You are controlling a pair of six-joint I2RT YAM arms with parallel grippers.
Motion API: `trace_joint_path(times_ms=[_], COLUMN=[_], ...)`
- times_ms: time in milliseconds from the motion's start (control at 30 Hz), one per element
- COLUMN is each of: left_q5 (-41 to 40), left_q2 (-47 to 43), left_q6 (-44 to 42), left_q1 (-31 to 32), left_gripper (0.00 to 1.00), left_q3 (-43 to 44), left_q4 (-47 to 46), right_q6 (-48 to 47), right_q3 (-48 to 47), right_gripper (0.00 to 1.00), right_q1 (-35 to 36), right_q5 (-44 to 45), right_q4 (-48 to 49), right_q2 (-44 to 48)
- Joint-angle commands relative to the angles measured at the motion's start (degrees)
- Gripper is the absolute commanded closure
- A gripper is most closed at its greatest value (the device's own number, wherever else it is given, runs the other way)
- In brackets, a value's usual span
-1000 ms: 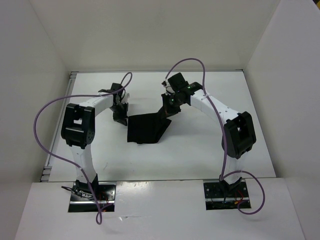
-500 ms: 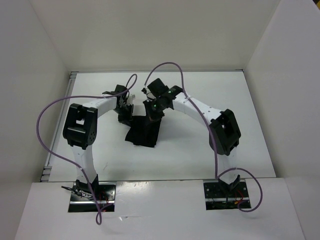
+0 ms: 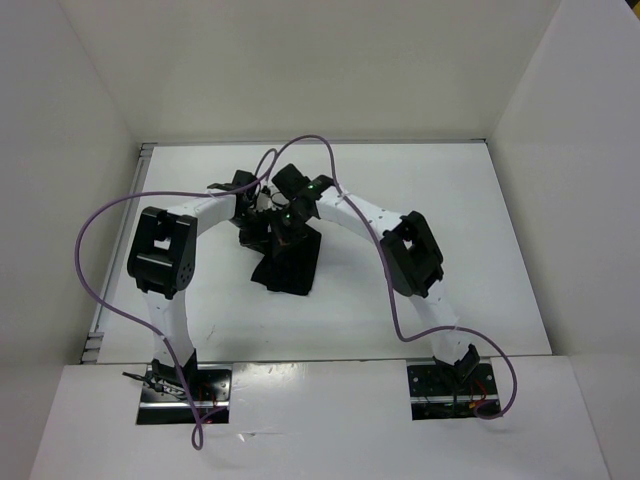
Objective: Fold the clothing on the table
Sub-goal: Fold the skirt
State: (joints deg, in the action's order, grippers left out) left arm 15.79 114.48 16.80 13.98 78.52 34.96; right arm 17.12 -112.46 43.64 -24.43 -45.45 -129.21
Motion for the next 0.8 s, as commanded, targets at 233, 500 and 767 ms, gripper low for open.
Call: trace_joint_path(times_ms=[233, 500, 767], left_q5=[0.4, 0.4, 0.9], left_q2=[1.2, 1.2, 1.2], left_q6=[0.0, -0.5, -0.5], left_q1=[0.2, 0.2, 0.2], left_gripper=[1.0, 1.0, 1.0], left_q3=[0.7, 1.2, -0.4], left_q4=[-0.2, -0.2, -1.3], right_q6=[-1.0, -2.7, -3.8], right_q3=[-5.7, -7.3, -7.9], right_gripper=[1.0, 1.0, 1.0], right_q1=[1.1, 1.1, 1.6], right_q5=[-7.0, -4.8, -3.5], right_q4=[-3.3, -10.3, -13.7], right_q2=[0.1, 2.8, 5.3])
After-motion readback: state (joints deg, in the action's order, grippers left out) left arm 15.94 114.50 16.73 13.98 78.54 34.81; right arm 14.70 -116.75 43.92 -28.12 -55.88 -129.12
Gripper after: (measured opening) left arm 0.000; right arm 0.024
